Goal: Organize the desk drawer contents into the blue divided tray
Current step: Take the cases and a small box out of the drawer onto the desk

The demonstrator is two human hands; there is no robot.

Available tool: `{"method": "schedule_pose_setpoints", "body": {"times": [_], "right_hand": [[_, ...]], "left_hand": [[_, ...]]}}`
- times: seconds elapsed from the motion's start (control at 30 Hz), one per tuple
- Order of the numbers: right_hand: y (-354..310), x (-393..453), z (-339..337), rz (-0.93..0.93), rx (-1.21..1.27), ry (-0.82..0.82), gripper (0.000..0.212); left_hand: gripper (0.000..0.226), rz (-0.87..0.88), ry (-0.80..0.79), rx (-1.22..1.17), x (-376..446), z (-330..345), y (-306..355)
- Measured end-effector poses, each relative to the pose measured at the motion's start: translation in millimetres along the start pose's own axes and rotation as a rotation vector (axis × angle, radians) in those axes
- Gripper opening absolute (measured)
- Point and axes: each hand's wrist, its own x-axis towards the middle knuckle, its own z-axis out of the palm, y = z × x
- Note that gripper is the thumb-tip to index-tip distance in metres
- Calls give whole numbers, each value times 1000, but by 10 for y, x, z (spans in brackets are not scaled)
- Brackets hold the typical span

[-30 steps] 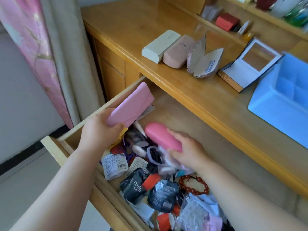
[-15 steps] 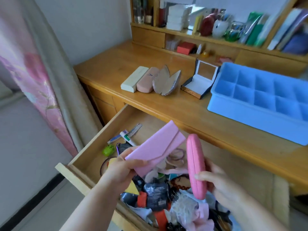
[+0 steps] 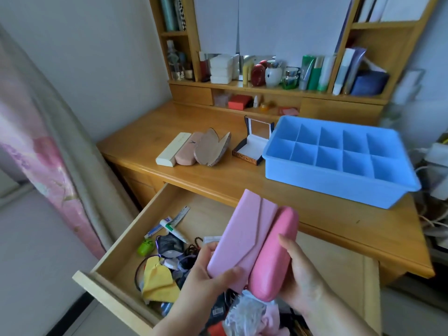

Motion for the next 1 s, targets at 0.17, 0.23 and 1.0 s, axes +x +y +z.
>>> {"method": "schedule_pose_setpoints", "body": {"times": [0.17, 0.23, 1.0], "right_hand": [[-6, 0, 27, -27, -69, 28, 90], [-2, 11, 33, -77, -121, 56, 84], [256, 11, -214, -36, 147, 74, 74]], "left_hand": [[30, 300, 282, 595, -15, 76, 106], [30, 369, 249, 758, -16, 81, 145], [36, 527, 130, 941, -142, 179, 529]]}}
